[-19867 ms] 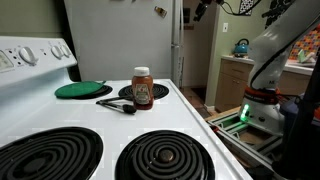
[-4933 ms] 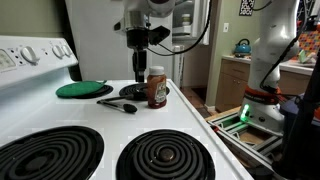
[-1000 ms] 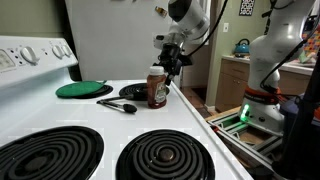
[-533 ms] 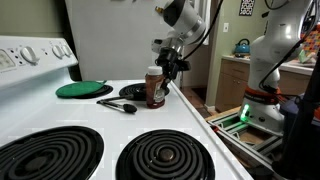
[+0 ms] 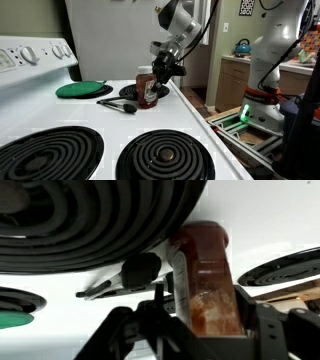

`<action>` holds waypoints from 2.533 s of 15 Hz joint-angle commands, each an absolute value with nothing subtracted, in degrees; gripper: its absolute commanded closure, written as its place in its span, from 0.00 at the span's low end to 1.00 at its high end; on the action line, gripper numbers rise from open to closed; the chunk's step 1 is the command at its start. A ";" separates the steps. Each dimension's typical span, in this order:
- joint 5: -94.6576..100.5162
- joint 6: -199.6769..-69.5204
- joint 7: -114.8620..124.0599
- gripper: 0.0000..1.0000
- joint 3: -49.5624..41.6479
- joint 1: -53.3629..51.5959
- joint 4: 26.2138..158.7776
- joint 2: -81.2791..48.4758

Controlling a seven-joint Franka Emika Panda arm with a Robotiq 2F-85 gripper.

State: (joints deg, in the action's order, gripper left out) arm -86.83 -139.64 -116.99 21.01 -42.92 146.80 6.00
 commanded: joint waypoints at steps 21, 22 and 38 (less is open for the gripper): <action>-95.22 -143.90 -119.93 0.56 28.75 -37.93 150.57 16.05; -95.21 -143.92 -120.01 0.56 28.74 -37.80 150.41 15.50; -113.47 -150.47 -107.40 0.81 23.37 -33.18 157.95 31.82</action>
State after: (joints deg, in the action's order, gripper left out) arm -109.63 -145.57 -110.36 25.49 -31.67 157.99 28.56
